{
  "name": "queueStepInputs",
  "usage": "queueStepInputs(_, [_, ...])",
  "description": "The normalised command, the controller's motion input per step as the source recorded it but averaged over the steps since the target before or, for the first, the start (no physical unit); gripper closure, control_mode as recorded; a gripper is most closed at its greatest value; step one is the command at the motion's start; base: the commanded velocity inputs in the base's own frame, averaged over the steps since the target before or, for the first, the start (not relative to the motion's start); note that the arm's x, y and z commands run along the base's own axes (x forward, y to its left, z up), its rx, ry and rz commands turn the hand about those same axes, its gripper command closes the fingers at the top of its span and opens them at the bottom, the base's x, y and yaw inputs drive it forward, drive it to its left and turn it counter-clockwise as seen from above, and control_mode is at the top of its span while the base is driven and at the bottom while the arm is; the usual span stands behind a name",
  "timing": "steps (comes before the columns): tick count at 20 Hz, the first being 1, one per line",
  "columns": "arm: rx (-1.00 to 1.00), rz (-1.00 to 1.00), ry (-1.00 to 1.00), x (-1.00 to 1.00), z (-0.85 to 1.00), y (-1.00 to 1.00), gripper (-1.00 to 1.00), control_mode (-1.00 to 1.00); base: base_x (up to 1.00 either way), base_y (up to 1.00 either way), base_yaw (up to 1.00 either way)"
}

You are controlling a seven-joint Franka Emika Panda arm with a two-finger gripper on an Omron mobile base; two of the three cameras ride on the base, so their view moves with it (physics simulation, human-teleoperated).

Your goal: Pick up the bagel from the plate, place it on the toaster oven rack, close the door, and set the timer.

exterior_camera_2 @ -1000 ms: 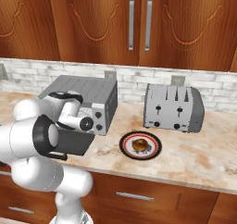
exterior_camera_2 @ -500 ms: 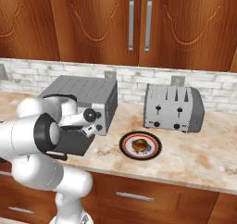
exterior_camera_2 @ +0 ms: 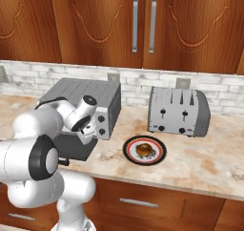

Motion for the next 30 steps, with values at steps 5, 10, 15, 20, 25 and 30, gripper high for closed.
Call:
queueStepInputs(5, [-0.08,0.03,0.16,-1.00,-1.00,0.00,1.00,-1.00,0.00,0.00,0.00])
queueStepInputs(10, [-0.11,0.05,0.00,-1.00,-0.99,0.02,1.00,-1.00,0.00,0.00,0.00])
queueStepInputs(15, [-0.08,0.09,0.00,-1.00,-0.99,-0.04,1.00,-1.00,0.00,0.00,0.00])
queueStepInputs(20, [-0.05,0.24,0.08,-1.00,-0.08,-0.55,1.00,-1.00,0.00,0.00,0.00])
queueStepInputs(25, [0.00,0.28,-0.07,-1.00,0.99,-0.72,1.00,-1.00,0.00,0.00,0.00])
queueStepInputs(30, [0.01,0.24,-0.35,-0.47,0.96,-0.43,1.00,-1.00,0.00,0.00,0.00])
